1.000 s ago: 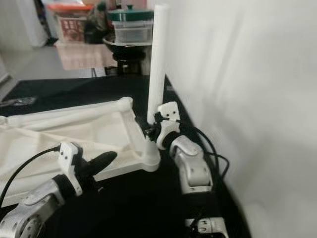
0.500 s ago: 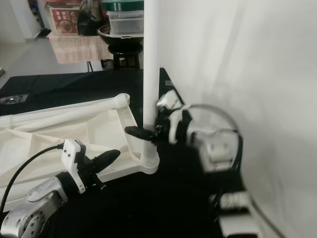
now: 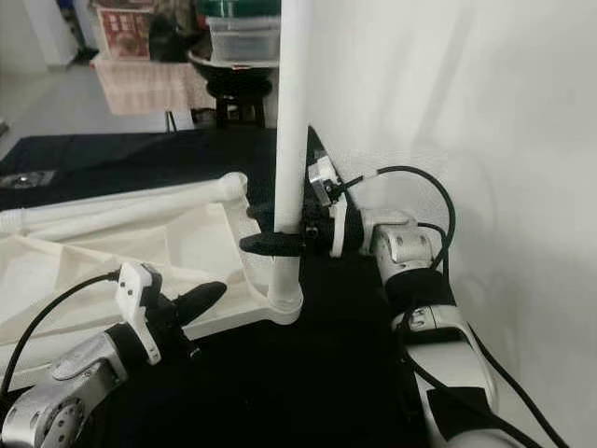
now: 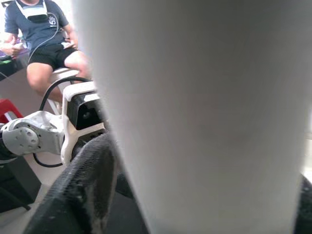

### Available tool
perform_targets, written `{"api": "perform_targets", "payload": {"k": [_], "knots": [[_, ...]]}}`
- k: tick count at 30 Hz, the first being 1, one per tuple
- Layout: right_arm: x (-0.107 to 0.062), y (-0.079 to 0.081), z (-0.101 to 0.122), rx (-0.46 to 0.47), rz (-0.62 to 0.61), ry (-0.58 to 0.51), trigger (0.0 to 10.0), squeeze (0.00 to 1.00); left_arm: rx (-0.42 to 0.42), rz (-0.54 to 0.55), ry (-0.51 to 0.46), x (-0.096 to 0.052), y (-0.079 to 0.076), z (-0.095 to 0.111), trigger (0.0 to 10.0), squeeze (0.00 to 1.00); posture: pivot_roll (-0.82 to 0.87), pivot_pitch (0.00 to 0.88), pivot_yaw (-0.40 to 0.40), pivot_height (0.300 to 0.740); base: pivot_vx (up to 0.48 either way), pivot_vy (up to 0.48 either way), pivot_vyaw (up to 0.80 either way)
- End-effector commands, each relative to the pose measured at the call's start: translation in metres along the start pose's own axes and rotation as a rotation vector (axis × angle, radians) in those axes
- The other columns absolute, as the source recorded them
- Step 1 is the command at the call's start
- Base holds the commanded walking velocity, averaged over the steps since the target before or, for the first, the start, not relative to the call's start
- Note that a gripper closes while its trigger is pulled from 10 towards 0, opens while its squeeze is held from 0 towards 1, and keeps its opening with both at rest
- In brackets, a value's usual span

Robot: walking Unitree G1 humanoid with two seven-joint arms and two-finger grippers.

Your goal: Building children table

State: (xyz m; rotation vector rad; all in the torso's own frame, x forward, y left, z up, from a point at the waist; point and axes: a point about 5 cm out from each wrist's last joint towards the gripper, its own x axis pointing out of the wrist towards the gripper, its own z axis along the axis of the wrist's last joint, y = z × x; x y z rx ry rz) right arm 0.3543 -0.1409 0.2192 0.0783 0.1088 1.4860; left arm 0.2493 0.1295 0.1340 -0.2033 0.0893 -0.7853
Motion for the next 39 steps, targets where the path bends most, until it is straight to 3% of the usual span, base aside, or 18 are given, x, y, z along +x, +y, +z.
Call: {"api": "perform_targets", "payload": {"k": [1,9,11,12,13,14,15,17,22,25,26,30,32,33,34,35,36,39], "knots": [[0.003,0.002,-0.002,-0.011,0.022,0.004,0.0,0.00,-0.012,0.002,0.009,-0.001,-0.001,-0.003,10.0,0.00,-0.05,0.000,-0.056,0.740,0.000,0.000,0.00],[-0.004,0.003,-0.013,-0.027,-0.075,0.003,0.0,0.00,-0.013,0.000,0.007,-0.001,-0.002,-0.003,10.0,0.00,-0.06,0.000,-0.048,0.740,0.000,0.000,0.00],[0.000,0.006,-0.029,-0.001,-0.260,-0.017,0.0,0.00,-0.016,-0.001,0.006,-0.003,-0.002,-0.003,10.0,0.00,-0.07,0.000,-0.057,0.740,0.000,0.000,0.00],[0.000,0.006,-0.029,-0.001,-0.260,-0.017,0.0,0.00,-0.016,-0.001,0.006,-0.003,-0.002,-0.003,10.0,0.00,-0.07,0.000,-0.057,0.740,0.000,0.000,0.00],[0.019,0.004,-0.052,0.069,-0.703,-0.085,0.0,0.00,-0.016,-0.001,0.006,-0.005,-0.001,-0.003,10.0,0.00,-0.07,0.000,-0.052,0.740,0.000,0.000,0.00],[0.033,0.019,-0.074,0.154,-0.820,-0.088,0.0,0.00,-0.016,-0.001,0.006,-0.005,-0.001,-0.002,10.0,0.00,-0.07,0.000,-0.046,0.740,0.000,0.000,0.00],[0.033,0.019,-0.074,0.154,-0.820,-0.088,0.0,0.00,-0.016,-0.001,0.006,-0.005,-0.001,-0.002,10.0,0.00,-0.07,0.000,-0.046,0.740,0.000,0.000,0.00],[0.043,0.033,-0.069,-0.022,-0.827,-0.028,0.0,0.00,-0.015,0.000,0.009,-0.005,0.001,-0.002,10.0,0.00,-0.09,0.000,-0.029,0.740,0.000,0.000,0.00],[0.024,0.018,-0.077,0.093,-0.860,-0.029,0.0,0.00,-0.029,-0.005,0.007,-0.003,0.001,-0.003,10.0,0.00,-0.07,0.000,-0.045,0.740,0.000,0.000,0.00],[0.027,0.019,-0.077,0.128,-0.829,-0.039,0.0,0.00,-0.025,-0.004,0.012,-0.004,0.001,-0.004,10.0,0.00,-0.07,0.000,-0.042,0.740,0.000,0.000,0.00],[0.030,0.022,-0.072,0.132,-0.814,-0.037,10.0,0.00,-0.027,0.004,0.006,-0.004,0.001,-0.004,10.0,0.00,-0.07,0.000,-0.041,0.740,0.000,0.000,0.00],[0.031,0.024,-0.064,0.126,-0.775,-0.029,10.0,0.00,-0.031,0.008,0.002,-0.005,0.001,-0.004,10.0,0.00,-0.07,0.000,-0.042,0.740,0.000,0.000,0.00],[0.031,0.030,-0.062,0.083,-0.653,0.030,10.0,0.00,-0.029,0.000,0.009,-0.004,0.001,-0.004,10.0,0.00,-0.06,0.000,-0.041,0.740,0.000,0.000,0.00],[0.024,0.032,-0.053,0.057,-0.543,0.047,10.0,0.18,-0.026,-0.005,0.014,-0.004,0.000,-0.004,10.0,0.00,-0.06,0.000,-0.040,0.740,0.000,0.000,0.00],[0.024,0.032,-0.053,0.057,-0.543,0.047,10.0,0.18,-0.026,-0.005,0.014,-0.004,0.000,-0.004,10.0,0.00,-0.06,0.000,-0.040,0.740,0.000,0.000,0.00],[0.016,0.032,-0.045,0.039,-0.453,0.057,10.0,0.71,-0.024,-0.007,0.016,-0.003,0.000,-0.004,10.0,0.00,-0.07,0.000,-0.041,0.740,0.000,0.000,0.00],[0.008,0.029,-0.037,0.018,-0.416,0.066,10.0,1.00,-0.022,-0.007,0.017,-0.003,0.000,-0.004,10.0,0.00,-0.07,0.000,-0.041,0.740,0.000,0.000,0.00],[-0.006,0.023,-0.026,-0.050,-0.346,0.085,10.0,1.00,-0.010,0.000,0.018,-0.002,0.001,-0.004,10.0,0.00,-0.06,0.000,-0.047,0.740,0.000,0.000,0.00]]}}
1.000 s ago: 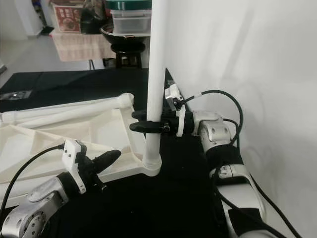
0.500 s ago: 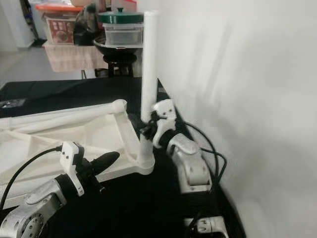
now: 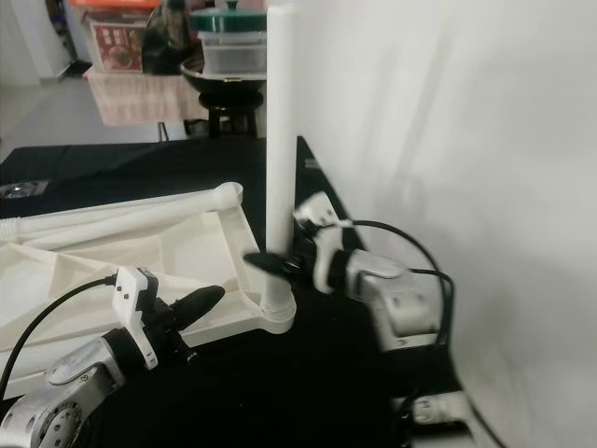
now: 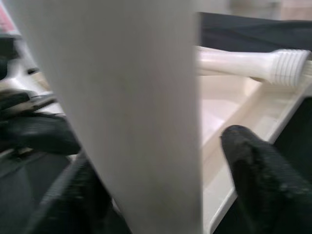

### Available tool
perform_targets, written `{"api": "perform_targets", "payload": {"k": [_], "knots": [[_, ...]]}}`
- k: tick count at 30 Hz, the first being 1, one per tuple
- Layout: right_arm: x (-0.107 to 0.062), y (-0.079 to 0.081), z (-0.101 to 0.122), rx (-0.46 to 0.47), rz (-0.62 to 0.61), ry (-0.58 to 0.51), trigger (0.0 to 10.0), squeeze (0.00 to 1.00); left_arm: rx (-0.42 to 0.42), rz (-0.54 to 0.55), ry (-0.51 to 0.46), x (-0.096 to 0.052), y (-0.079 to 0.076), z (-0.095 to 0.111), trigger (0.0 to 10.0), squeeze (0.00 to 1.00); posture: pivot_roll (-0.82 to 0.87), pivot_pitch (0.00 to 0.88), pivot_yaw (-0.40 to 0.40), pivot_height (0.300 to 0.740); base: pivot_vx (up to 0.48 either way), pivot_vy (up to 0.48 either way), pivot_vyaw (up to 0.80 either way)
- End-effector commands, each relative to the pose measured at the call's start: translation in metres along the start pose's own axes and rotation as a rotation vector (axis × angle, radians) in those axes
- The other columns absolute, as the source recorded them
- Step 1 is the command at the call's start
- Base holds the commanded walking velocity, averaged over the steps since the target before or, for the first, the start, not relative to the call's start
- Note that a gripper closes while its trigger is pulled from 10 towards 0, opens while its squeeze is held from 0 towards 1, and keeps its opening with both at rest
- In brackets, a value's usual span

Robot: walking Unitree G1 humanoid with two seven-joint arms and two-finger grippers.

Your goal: Building children table

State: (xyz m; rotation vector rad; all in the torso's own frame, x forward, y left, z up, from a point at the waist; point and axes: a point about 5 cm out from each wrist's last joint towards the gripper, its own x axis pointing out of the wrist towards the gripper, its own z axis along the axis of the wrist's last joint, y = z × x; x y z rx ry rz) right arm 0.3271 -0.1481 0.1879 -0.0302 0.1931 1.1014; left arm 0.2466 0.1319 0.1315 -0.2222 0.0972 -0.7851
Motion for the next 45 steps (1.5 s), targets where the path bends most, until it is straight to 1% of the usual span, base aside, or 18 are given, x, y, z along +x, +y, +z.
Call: {"api": "perform_targets", "payload": {"k": [1,6,7,10,13,14,16,17,24,32,33,35,36,37,38,39,41,45], "knots": [[-0.001,-0.003,0.013,-0.060,0.058,-0.030,10.0,1.00,0.017,0.005,0.019,0.002,0.000,-0.001,10.0,0.00,-0.06,0.000,-0.049,0.740,0.000,0.000,0.00],[-0.004,-0.006,0.018,-0.071,0.097,-0.043,10.0,1.00,0.029,0.011,0.023,0.002,0.000,-0.002,10.0,0.00,-0.06,0.000,-0.055,0.740,0.000,0.000,0.00],[-0.002,-0.013,0.023,-0.069,0.112,-0.065,10.0,0.00,0.045,0.018,0.030,0.002,-0.001,-0.003,10.0,0.00,-0.05,0.000,-0.059,0.740,0.000,0.000,0.00],[0.006,-0.025,0.024,-0.070,0.138,-0.052,10.0,0.00,0.088,0.021,0.049,0.003,-0.003,-0.005,10.0,0.00,-0.05,0.000,-0.061,0.740,0.000,0.000,0.00],[0.008,-0.028,0.020,-0.062,0.166,-0.027,10.0,0.00,0.093,0.001,0.052,0.004,-0.005,-0.006,10.0,0.00,-0.04,0.000,-0.067,0.740,0.000,0.000,0.00],[0.008,-0.028,0.020,-0.049,0.191,-0.035,6.2,0.00,0.089,-0.003,0.050,0.004,-0.005,-0.006,10.0,0.00,-0.04,0.000,-0.068,0.740,0.000,0.000,0.00],[0.008,-0.027,0.020,-0.041,0.206,-0.041,6.2,0.00,0.086,-0.005,0.049,0.004,-0.005,-0.006,10.0,0.00,-0.04,0.000,-0.068,0.740,0.000,0.000,0.00],[0.008,-0.025,0.019,-0.025,0.241,-0.049,0.0,0.00,0.083,-0.006,0.049,0.004,-0.005,-0.006,10.0,0.00,-0.04,0.000,-0.068,0.740,0.000,0.000,0.00],[0.006,-0.022,0.008,-0.015,0.298,-0.065,0.0,0.00,0.076,-0.007,0.046,0.005,-0.003,-0.006,10.0,0.00,-0.05,0.000,-0.062,0.740,0.000,0.000,0.00],[0.017,-0.015,-0.012,-0.037,0.079,-0.086,0.0,0.00,0.072,-0.011,0.043,0.004,-0.002,-0.005,10.0,0.00,-0.08,0.000,-0.051,0.740,0.000,0.000,0.00],[0.034,-0.009,-0.024,0.055,-0.280,-0.129,0.0,0.00,0.074,-0.009,0.041,0.003,-0.001,-0.004,10.0,0.00,-0.08,0.000,-0.053,0.740,0.000,0.000,0.00],[0.034,-0.009,-0.024,0.055,-0.280,-0.129,0.0,0.00,0.074,-0.009,0.041,0.003,-0.001,-0.004,10.0,0.00,-0.08,0.000,-0.053,0.740,0.000,0.000,0.00],[0.037,-0.004,-0.040,0.149,-0.534,-0.109,0.0,0.00,0.074,-0.007,0.039,0.002,0.000,-0.003,10.0,0.00,-0.09,0.000,-0.044,0.740,0.000,0.000,0.00],[0.038,0.010,-0.050,0.072,-0.595,-0.026,0.0,0.00,0.073,-0.006,0.036,0.002,0.001,-0.002,10.0,0.00,-0.09,0.000,-0.039,0.740,0.000,0.000,0.00],[0.038,0.016,-0.037,-0.068,-0.584,-0.058,0.0,0.00,0.072,-0.005,0.034,0.001,0.002,-0.002,10.0,0.00,-0.11,0.000,-0.020,0.740,0.000,0.000,0.00],[0.038,0.016,-0.037,-0.068,-0.584,-0.058,0.0,0.00,0.072,-0.005,0.034,0.001,0.002,-0.002,10.0,0.00,-0.11,0.000,-0.020,0.740,0.000,0.000,0.00],[0.040,0.014,-0.036,-0.027,-0.477,-0.062,0.0,0.00,0.059,-0.012,0.027,0.002,0.002,-0.002,10.0,0.00,-0.10,0.000,-0.037,0.740,0.000,0.000,0.00],[0.041,0.011,-0.040,0.069,-0.456,-0.066,0.0,0.00,0.058,-0.019,0.032,0.003,0.001,-0.002,10.0,0.00,-0.10,0.000,-0.035,0.740,0.000,0.000,0.00]]}}
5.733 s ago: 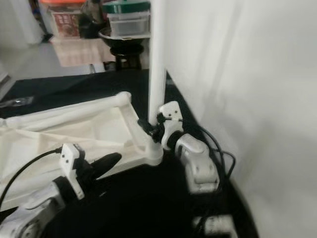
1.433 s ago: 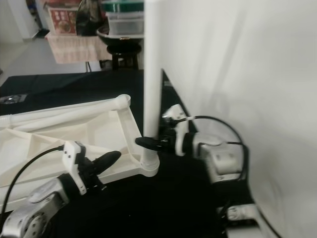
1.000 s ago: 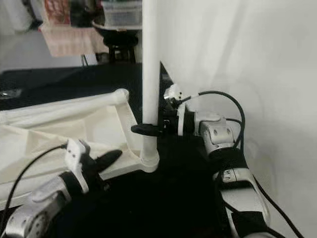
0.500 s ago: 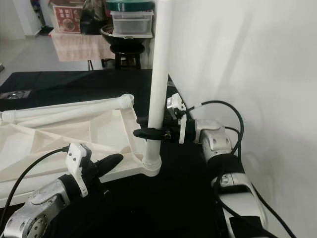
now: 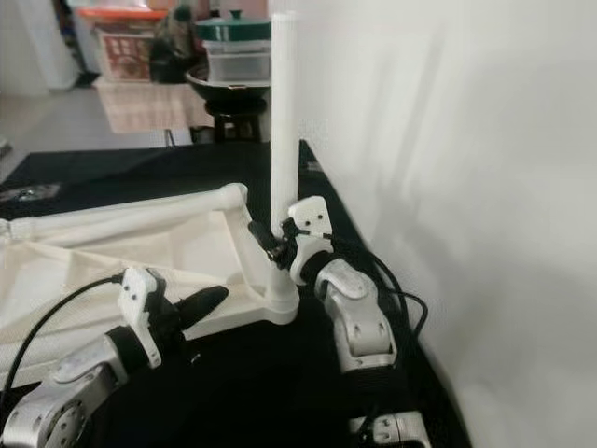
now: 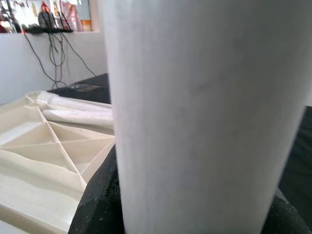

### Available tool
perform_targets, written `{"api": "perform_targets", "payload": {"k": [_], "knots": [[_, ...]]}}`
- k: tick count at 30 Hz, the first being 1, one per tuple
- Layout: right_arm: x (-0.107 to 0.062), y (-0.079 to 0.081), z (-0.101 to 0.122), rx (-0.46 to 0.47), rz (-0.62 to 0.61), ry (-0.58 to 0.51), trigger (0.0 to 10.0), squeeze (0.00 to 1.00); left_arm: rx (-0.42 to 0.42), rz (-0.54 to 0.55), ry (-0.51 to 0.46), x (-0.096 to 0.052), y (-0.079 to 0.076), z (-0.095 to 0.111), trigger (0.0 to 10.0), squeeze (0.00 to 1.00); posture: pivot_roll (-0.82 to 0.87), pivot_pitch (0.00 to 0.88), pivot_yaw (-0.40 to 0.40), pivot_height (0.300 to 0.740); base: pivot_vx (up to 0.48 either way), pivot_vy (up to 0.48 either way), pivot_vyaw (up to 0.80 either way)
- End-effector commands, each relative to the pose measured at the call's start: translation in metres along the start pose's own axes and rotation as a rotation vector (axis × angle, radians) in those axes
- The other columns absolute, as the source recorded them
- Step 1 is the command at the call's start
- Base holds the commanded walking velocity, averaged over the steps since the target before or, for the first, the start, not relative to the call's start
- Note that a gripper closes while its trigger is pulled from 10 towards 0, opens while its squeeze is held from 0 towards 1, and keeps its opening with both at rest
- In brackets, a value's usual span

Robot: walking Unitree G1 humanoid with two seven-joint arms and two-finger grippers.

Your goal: Building children table

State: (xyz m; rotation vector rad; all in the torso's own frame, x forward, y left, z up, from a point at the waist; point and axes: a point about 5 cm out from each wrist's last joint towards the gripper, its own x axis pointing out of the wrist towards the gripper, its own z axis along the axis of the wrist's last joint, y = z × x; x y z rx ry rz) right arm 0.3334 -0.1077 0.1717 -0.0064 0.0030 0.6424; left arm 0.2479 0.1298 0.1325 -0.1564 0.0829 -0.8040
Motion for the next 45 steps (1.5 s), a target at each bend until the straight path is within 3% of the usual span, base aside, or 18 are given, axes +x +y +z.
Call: {"api": "perform_targets", "payload": {"k": [1,2,3,5,6,13,14,15,20,21,22,23,32,36,38,39,40,45], "knots": [[-0.005,-0.001,-0.026,0.096,0.042,0.134,9.8,0.00,-0.009,0.003,0.014,0.000,0.001,-0.003,10.0,0.00,-0.09,0.000,-0.038,0.740,0.000,0.000,0.00],[-0.005,-0.001,-0.026,0.096,0.042,0.134,9.8,0.00,-0.009,0.003,0.014,0.000,0.001,-0.003,10.0,0.00,-0.09,0.000,-0.038,0.740,0.000,0.000,0.00],[-0.006,0.000,-0.010,0.135,0.185,0.088,10.0,0.78,-0.011,0.012,0.007,0.000,0.001,-0.004,10.0,0.00,-0.09,0.000,-0.036,0.740,0.000,0.000,0.00],[-0.006,0.000,-0.010,0.135,0.185,0.088,10.0,0.78,-0.011,0.012,0.007,0.000,0.001,-0.004,10.0,0.00,-0.09,0.000,-0.036,0.740,0.000,0.000,0.00],[-0.013,0.002,-0.003,0.084,0.358,0.109,10.0,1.00,-0.011,0.007,0.010,0.001,0.000,-0.004,10.0,0.00,-0.09,0.000,-0.039,0.740,0.000,0.000,0.00],[-0.019,-0.022,0.036,-0.060,0.614,0.074,10.0,1.00,-0.017,-0.008,0.015,0.003,-0.001,-0.006,10.0,0.00,-0.09,0.000,-0.046,0.740,0.000,0.000,0.00],[-0.013,-0.028,0.043,-0.034,0.657,0.049,10.0,0.40,-0.017,-0.007,0.014,0.004,-0.001,-0.006,10.0,0.00,-0.08,0.000,-0.052,0.740,0.000,0.000,0.00],[-0.009,-0.031,0.046,-0.011,0.689,0.033,10.0,0.00,-0.017,-0.006,0.014,0.004,-0.001,-0.007,10.0,0.00,-0.07,0.000,-0.055,0.740,0.000,0.000,0.00],[-0.001,-0.033,0.049,0.028,0.731,0.019,10.0,0.00,-0.016,-0.004,0.016,0.005,-0.001,-0.008,10.0,0.00,-0.06,0.000,-0.058,0.740,0.000,0.000,0.00],[0.000,-0.032,0.047,0.055,0.774,0.028,3.3,0.00,-0.016,-0.004,0.018,0.005,-0.002,-0.009,10.0,0.00,-0.06,0.000,-0.061,0.740,0.000,0.000,0.00],[0.000,-0.032,0.047,0.055,0.774,0.028,3.3,0.00,-0.016,-0.004,0.018,0.005,-0.002,-0.009,10.0,0.00,-0.06,0.000,-0.061,0.740,0.000,0.000,0.00],[0.002,-0.030,0.044,0.078,0.802,0.046,0.0,0.00,-0.015,-0.003,0.019,0.004,-0.002,-0.009,10.0,0.00,-0.05,0.000,-0.063,0.740,0.000,0.000,0.00],[-0.009,-0.032,0.032,0.093,0.774,0.058,0.0,0.00,-0.020,-0.004,0.011,0.003,-0.003,-0.008,10.0,0.00,-0.07,0.000,-0.056,0.740,0.000,0.000,0.00],[-0.009,-0.031,0.013,0.079,0.563,0.094,0.0,0.00,-0.024,-0.008,0.009,0.001,-0.003,-0.007,10.0,0.00,-0.08,0.000,-0.064,0.740,0.000,0.000,0.00],[-0.005,-0.011,-0.017,0.146,0.161,0.117,0.0,0.00,-0.025,-0.010,0.008,0.000,-0.002,-0.007,10.0,0.00,-0.09,0.000,-0.063,0.740,0.000,0.000,0.00],[-0.005,-0.011,-0.017,0.146,0.161,0.117,0.0,0.00,-0.025,-0.010,0.008,0.000,-0.002,-0.007,10.0,0.00,-0.09,0.000,-0.063,0.740,0.000,0.000,0.00],[-0.011,-0.003,-0.030,0.195,-0.040,0.145,0.0,0.00,-0.026,-0.010,0.007,0.000,-0.002,-0.006,10.0,0.00,-0.09,0.000,-0.057,0.740,0.000,0.000,0.00],[-0.005,0.014,-0.012,0.033,0.040,0.071,0.0,0.00,-0.028,-0.009,0.008,-0.001,0.001,-0.007,10.0,0.00,-0.12,0.000,-0.027,0.740,0.000,0.000,0.00]]}}
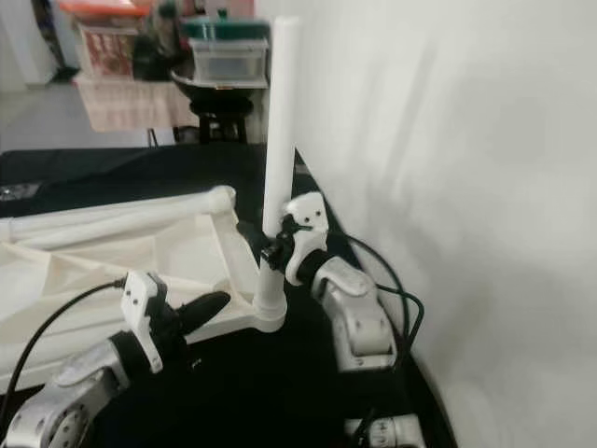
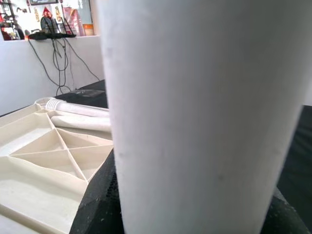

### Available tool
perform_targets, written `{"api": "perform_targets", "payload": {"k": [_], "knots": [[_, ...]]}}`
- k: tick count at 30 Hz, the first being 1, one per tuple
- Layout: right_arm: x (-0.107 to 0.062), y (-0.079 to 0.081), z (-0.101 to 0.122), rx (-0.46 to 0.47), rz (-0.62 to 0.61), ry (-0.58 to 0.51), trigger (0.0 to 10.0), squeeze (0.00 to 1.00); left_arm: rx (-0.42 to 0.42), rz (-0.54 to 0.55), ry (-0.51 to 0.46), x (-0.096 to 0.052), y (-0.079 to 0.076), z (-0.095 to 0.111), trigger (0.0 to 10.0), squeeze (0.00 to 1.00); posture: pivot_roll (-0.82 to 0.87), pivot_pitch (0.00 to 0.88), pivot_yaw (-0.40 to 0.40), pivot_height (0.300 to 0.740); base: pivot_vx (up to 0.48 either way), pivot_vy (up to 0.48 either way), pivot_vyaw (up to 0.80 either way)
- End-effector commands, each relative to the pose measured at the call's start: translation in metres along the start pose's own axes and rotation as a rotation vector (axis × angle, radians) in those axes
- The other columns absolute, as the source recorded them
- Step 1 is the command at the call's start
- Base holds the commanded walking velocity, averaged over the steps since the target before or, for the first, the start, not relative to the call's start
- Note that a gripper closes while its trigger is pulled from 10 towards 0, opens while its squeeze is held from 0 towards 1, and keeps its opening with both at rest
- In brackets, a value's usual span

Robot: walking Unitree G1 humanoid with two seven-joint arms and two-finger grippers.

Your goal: Building children table

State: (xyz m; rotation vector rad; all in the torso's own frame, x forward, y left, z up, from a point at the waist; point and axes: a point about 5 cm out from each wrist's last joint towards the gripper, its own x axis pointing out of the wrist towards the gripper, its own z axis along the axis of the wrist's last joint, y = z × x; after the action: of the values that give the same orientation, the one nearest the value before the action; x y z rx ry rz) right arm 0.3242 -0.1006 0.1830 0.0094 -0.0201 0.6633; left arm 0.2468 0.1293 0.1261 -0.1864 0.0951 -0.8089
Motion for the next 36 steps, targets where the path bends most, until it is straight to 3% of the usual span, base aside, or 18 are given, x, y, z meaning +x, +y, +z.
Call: {"api": "perform_targets", "payload": {"k": [1,3,4,5,6,8,9,10,11,15,17,19,20,28,34,35,36], "knots": [[0.000,0.000,-0.025,0.009,0.049,0.118,0.0,0.00,0.003,-0.007,0.010,0.000,0.001,0.000,10.0,0.00,-0.09,0.000,-0.051,0.740,0.000,0.000,0.00],[0.002,0.000,-0.030,0.044,0.062,0.143,0.0,0.00,0.004,-0.010,0.011,0.001,0.001,0.001,10.0,0.00,-0.09,0.000,-0.051,0.740,0.000,0.000,0.00],[0.002,-0.001,-0.030,0.046,0.070,0.162,1.4,0.00,0.007,0.000,0.006,0.001,0.002,0.001,10.0,0.00,-0.09,0.000,-0.050,0.740,0.000,0.000,0.00],[0.003,-0.002,-0.030,0.048,0.074,0.171,1.4,0.00,0.008,0.008,0.002,0.001,0.002,0.002,10.0,0.00,-0.09,0.000,-0.050,0.740,0.000,0.000,0.00],[0.004,-0.004,-0.025,0.069,0.084,0.167,10.0,0.00,0.008,0.016,-0.004,0.000,0.002,0.002,10.0,0.00,-0.09,0.000,-0.050,0.740,0.000,0.000,0.00],[0.004,-0.005,-0.021,0.080,0.089,0.163,10.0,0.00,0.008,0.021,-0.008,0.000,0.002,0.002,10.0,0.00,-0.09,0.000,-0.050,0.740,0.000,0.000,0.00],[0.000,-0.003,-0.014,0.072,0.247,0.186,10.0,0.53,0.007,0.012,-0.003,0.001,0.002,0.002,10.0,0.00,-0.09,0.000,-0.047,0.740,0.000,0.000,0.00],[-0.008,-0.001,-0.005,0.075,0.351,0.185,10.0,0.98,0.008,0.002,0.003,0.002,0.002,0.002,10.0,0.00,-0.09,0.000,-0.048,0.740,0.000,0.000,0.00],[-0.018,-0.004,0.008,0.072,0.454,0.186,10.0,1.00,0.008,-0.009,0.010,0.003,0.002,0.002,10.0,0.00,-0.09,0.000,-0.047,0.740,0.000,0.000,0.00],[-0.023,-0.008,0.013,0.057,0.490,0.182,10.0,1.00,0.007,-0.010,0.010,0.003,0.002,0.002,10.0,0.00,-0.10,0.000,-0.046,0.740,0.000,0.000,0.00],[-0.019,-0.033,0.030,-0.021,0.498,0.154,10.0,1.00,0.003,-0.009,0.004,0.004,0.001,0.003,10.0,0.00,-0.09,0.000,-0.050,0.740,0.000,0.000,0.00],[-0.018,-0.041,0.036,-0.044,0.498,0.144,10.0,1.00,0.002,-0.009,0.003,0.004,0.001,0.003,10.0,0.00,-0.09,0.000,-0.050,0.740,0.000,0.000,0.00],[-0.012,-0.047,0.039,-0.045,0.543,0.141,10.0,0.00,0.002,-0.008,0.002,0.004,0.001,0.002,10.0,0.00,-0.08,0.000,-0.053,0.740,0.000,0.000,0.00],[0.004,-0.052,0.037,0.012,0.743,0.188,10.0,0.00,0.024,-0.002,0.012,0.003,-0.001,0.000,10.0,0.00,-0.05,0.000,-0.061,0.740,0.000,0.000,0.00],[0.005,-0.051,0.020,-0.006,0.767,0.280,10.0,0.00,0.101,-0.029,0.054,0.001,-0.008,-0.001,10.0,0.00,-0.05,0.000,-0.064,0.740,0.000,0.000,0.00],[0.005,-0.051,0.014,0.008,0.775,0.301,4.9,0.00,0.136,-0.033,0.079,0.000,-0.009,-0.002,10.0,0.00,-0.05,0.000,-0.064,0.740,0.000,0.000,0.00],[0.005,-0.051,0.009,0.017,0.779,0.316,4.0,0.00,0.163,-0.037,0.098,0.000,-0.009,-0.002,10.0,0.00,-0.05,0.000,-0.064,0.740,0.000,0.000,0.00]]}}
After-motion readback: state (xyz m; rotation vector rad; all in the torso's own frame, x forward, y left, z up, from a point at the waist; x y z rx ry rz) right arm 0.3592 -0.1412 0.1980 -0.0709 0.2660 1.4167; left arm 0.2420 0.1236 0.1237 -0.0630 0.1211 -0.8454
